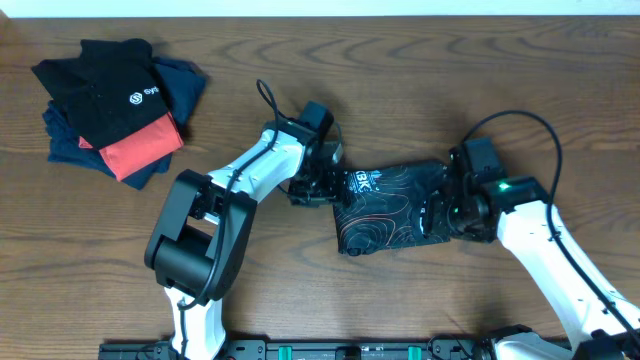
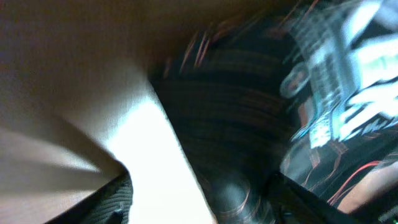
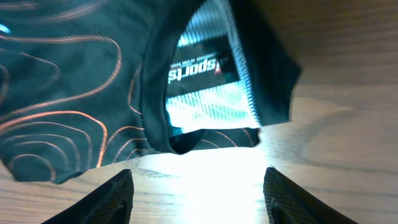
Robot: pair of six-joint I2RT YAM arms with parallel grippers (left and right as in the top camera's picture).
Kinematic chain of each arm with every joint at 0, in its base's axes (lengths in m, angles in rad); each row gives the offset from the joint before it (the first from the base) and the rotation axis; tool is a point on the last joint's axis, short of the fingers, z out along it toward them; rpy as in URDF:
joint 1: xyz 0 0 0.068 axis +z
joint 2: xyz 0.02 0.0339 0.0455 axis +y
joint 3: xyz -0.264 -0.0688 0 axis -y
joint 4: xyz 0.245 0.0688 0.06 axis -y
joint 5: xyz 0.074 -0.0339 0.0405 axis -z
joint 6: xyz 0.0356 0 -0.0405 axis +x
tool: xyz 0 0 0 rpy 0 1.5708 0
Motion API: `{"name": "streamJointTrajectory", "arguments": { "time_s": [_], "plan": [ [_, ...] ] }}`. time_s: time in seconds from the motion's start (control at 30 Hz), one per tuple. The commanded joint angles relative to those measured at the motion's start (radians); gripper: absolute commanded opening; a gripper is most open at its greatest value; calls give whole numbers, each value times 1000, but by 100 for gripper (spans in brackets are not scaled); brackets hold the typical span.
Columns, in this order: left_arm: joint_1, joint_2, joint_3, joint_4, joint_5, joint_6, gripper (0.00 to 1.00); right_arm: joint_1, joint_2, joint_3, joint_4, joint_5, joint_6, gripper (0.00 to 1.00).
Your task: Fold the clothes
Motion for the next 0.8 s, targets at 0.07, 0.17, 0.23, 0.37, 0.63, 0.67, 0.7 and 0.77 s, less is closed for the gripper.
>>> {"name": "streamJointTrajectory", "arguments": {
  "time_s": [0.07,0.17,0.23,0.37,0.63,0.67,0.7,0.77],
  "plan": [
    [-5,34,-23,-146,-11,-15,61,35,11,-107,76,-69,26,63],
    [-6,34,-23,-212,-11,-47,61,34,12,-171,171,-64,57,59],
    [-9,34,-23,-229,-11,-75,61,34,14,-204,249,-62,72,57],
    [-28,34,-23,-220,-11,-75,61,34,22,-263,367,-64,100,55],
    [-42,34,-21,-197,-12,-74,61,31,78,-276,433,95,100,53],
    [-37,31,-19,-194,-13,-73,61,23,87,-276,454,130,99,53],
    [-32,29,-17,-189,-19,-70,61,13,91,-276,475,155,99,54],
    [-20,17,-5,-177,-43,-70,62,-17,103,-276,555,230,97,54]
  ]
}}
